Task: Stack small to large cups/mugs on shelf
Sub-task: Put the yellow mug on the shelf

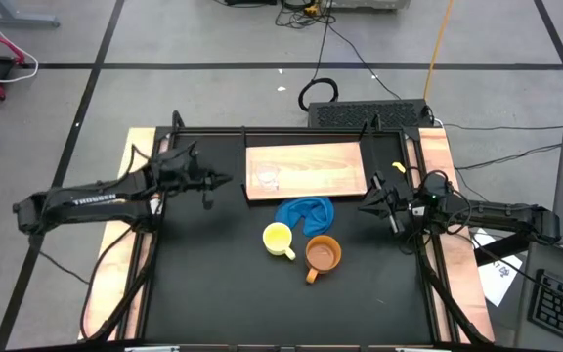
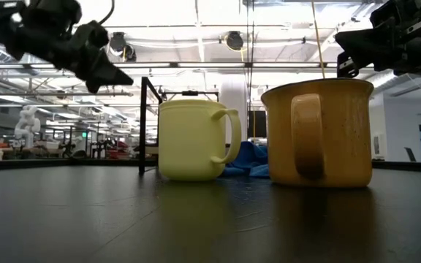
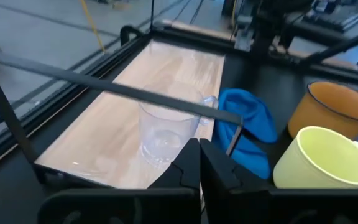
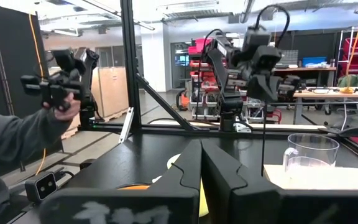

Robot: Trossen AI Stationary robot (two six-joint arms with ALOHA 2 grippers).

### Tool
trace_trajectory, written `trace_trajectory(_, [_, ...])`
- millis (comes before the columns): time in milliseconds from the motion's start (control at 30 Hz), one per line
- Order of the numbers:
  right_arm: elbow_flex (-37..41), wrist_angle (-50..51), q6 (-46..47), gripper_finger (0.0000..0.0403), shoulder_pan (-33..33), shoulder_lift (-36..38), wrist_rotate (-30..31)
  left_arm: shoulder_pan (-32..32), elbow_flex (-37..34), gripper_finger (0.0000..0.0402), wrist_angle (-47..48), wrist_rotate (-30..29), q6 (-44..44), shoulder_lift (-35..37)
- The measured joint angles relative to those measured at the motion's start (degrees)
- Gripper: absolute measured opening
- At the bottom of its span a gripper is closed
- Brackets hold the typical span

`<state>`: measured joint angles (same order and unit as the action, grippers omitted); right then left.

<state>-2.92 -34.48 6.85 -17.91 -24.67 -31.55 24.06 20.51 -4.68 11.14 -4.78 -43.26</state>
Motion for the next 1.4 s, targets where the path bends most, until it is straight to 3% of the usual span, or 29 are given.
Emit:
trace_trajectory(533, [0.0, 0.48, -3.02, 0.0, 0.02, -0.67, 0.0, 1.26, -17.81, 0.0, -26.17, 2.71, -3.12, 0.22])
trace_trajectory(1100, [0.02, 0.24, -7.5, 0.0, 0.0, -2.95, 0.0, 1.32, -19.98, 0.0, -27.15, 2.38, -3.02, 0.21])
trace_trajectory(1400, [0.02, -5.68, -6.62, 0.0, 0.02, -2.95, 0.0, 1.32, -19.98, 0.0, -26.87, 2.38, -3.01, 0.21])
